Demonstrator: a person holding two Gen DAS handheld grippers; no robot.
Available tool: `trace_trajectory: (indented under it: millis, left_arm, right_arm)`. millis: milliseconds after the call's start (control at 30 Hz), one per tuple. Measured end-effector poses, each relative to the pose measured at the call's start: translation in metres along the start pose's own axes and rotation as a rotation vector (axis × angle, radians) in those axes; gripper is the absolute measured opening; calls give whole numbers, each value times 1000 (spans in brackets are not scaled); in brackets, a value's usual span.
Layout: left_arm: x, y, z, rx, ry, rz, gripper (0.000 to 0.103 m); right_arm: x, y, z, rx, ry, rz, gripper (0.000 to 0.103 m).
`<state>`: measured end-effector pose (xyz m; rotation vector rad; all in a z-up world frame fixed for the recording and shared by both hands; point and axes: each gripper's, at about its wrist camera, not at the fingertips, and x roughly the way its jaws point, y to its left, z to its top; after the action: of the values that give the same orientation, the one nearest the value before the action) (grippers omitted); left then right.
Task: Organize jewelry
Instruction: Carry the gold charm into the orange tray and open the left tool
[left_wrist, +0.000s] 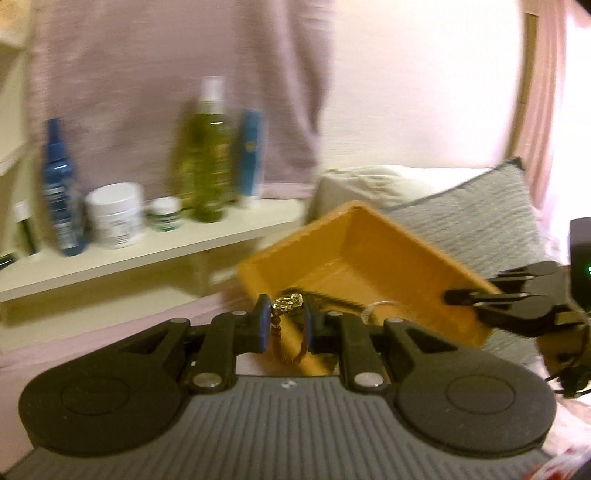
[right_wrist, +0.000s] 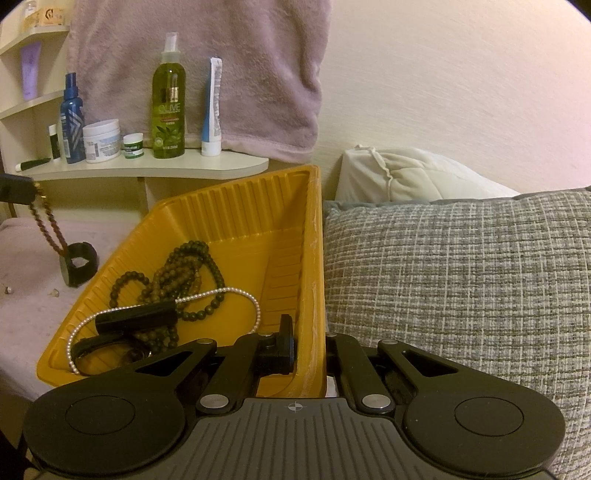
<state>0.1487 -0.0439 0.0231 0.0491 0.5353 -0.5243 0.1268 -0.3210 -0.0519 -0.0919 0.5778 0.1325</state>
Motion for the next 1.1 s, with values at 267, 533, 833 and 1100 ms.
trace_trajectory:
  millis: [267,533,833,1100]
  left_arm:
    - [30,-46,-1,60,45,-136,16]
    - [46,-67,-17,86,101,-181,16]
    - [55,-75,-22,106,133,-181,17]
    - [49,-68,-20,87,116,-144,24]
  right_arm:
    - [0,1,1,2,-7,3,4]
    - [0,0,1,1,-9,3,4]
    - [-1,0,1,0,-9,3,4]
    - [-1,0,2,-1,-10,4,4]
